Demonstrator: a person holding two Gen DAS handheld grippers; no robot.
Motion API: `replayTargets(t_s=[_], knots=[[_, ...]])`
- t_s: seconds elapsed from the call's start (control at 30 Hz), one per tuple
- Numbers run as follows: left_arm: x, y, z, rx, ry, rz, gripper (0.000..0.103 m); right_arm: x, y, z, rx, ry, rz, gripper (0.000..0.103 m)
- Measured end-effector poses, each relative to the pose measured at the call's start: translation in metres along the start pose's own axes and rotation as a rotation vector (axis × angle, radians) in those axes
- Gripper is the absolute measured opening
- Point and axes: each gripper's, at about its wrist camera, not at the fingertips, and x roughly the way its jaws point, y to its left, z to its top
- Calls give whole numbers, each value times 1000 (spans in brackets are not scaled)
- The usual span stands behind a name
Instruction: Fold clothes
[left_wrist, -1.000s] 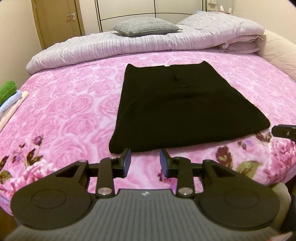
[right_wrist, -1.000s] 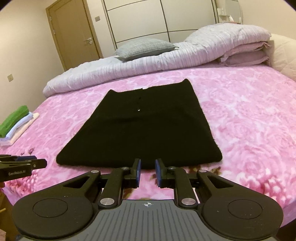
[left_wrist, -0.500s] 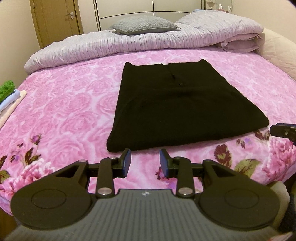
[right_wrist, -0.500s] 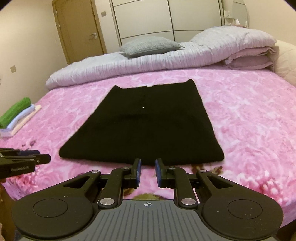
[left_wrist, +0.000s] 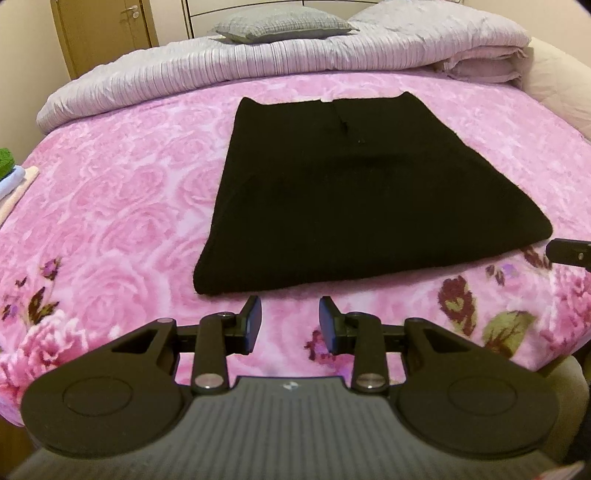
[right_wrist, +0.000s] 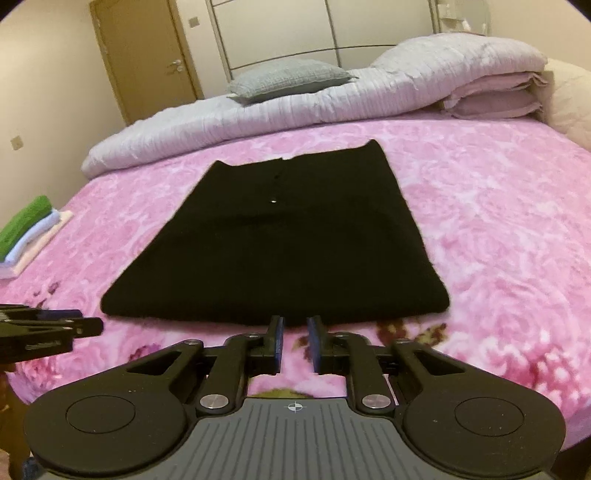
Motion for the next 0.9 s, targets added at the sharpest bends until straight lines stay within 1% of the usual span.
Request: replayTargets(t_s=[0.07, 0.1, 0.13, 0.17, 0.2, 0.23, 0.27, 0.37, 0.43, 0.47, 0.53, 0.57, 0.6, 0.67, 0.77, 0.8, 0.9], knots=[[4, -1, 1, 0, 4, -1, 30, 5, -3, 1, 1, 3, -5, 3], [6, -1, 2, 2, 7, -2, 30, 8, -4, 1, 1, 11, -7, 5], [8, -2, 2, 4, 9, -3, 30, 11, -5, 1, -10, 23, -14, 14], [10, -2, 2, 5, 12, -4, 30, 15, -5, 0, -25, 35, -23, 26], [12, -2, 3, 7, 15, -4, 30, 17, -6, -1, -36, 37, -29, 33], [14, -2, 3, 6, 20, -4, 30, 18, -7, -2, -47, 36, -34, 48], [16, -2, 3, 5, 25, -3, 30, 19, -8, -3, -75, 32, -41, 54], [22, -1, 3, 12, 26, -7, 30, 21, -9, -5, -177, 18, -63, 54], [24, -1, 2, 51, 11, -23, 30, 22, -11, -7, -245, 9, -78, 54], [25, 0, 0, 100, -13, -22, 30, 23, -11, -7, -279, 5, -86, 54], [26, -3, -8, 261, -72, 26, 31, 24, -12, -9, -346, -4, -100, 54], [26, -4, -13, 341, -102, 50, 34, 25, -13, -10, -380, -9, -108, 54], [27, -5, -17, 421, -131, 75, 38, 26, -13, -13, -453, -9, -126, 54], [33, -9, -33, 626, -184, 159, 41, 33, -14, -25, -613, 15, -174, 54], [48, -16, -56, 882, -225, 228, 42, 45, -15, -42, -833, 50, -246, 54], [54, -16, -59, 922, -230, 241, 42, 50, -17, -46, -881, 58, -258, 54], [72, -16, -68, 1045, -243, 279, 43, 63, -22, -55, -970, 75, -283, 54]])
